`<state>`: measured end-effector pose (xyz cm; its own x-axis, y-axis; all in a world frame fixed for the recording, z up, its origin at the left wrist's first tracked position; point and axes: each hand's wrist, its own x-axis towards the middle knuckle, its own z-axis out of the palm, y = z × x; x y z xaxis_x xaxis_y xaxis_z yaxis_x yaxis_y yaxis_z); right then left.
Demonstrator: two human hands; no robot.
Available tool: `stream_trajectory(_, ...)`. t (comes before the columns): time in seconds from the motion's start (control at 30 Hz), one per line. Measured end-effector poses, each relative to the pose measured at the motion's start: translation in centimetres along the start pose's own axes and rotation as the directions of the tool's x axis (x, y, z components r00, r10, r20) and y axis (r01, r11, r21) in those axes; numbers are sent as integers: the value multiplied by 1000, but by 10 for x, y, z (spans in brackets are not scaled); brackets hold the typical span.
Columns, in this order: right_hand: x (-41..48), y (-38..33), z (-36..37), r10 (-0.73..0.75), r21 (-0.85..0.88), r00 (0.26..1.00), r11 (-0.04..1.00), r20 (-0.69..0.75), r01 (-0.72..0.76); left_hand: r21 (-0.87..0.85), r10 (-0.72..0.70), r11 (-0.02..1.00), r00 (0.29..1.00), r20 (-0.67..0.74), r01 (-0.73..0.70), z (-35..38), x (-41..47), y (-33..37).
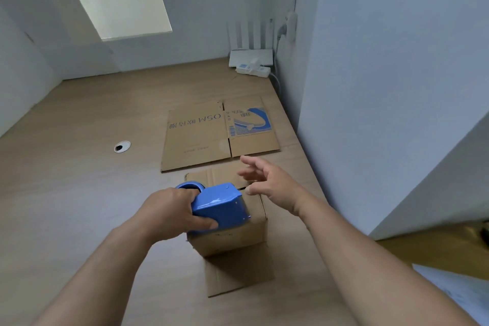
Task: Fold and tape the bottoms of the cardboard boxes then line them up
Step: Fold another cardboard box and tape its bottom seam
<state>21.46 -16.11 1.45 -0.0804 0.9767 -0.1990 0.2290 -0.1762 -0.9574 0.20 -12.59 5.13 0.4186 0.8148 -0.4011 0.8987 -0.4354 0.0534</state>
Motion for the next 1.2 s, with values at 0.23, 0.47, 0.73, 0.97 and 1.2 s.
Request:
stream_trajectory(0.23, 5, 6, 2, -3, -126, 998, 992, -59, -4, -28, -10, 1000, 1000, 5, 10, -2, -1, 1)
stream_trajectory(0.47, 5, 6, 8, -26, -199, 988, 980, -150, -5, -48, -15, 999, 999, 33, 17, -5, 2, 2)
stream_trajectory(0.73, 7, 8, 4, 90, -80, 919, 988, -383, -129, -111, -118, 986, 988, 98, 128, -43, 3, -31)
stream_trajectory(0.97, 11, 12, 15, 190, 102, 890, 982, -415, -162, -128, -153, 974, 962, 228, 186, -44, 20, -38)
stream_trajectory(1.2, 0, 23, 17, 131, -177, 855, 952, -503, -249, -86, -129, 984, 956, 264, 157, -42, 34, -34)
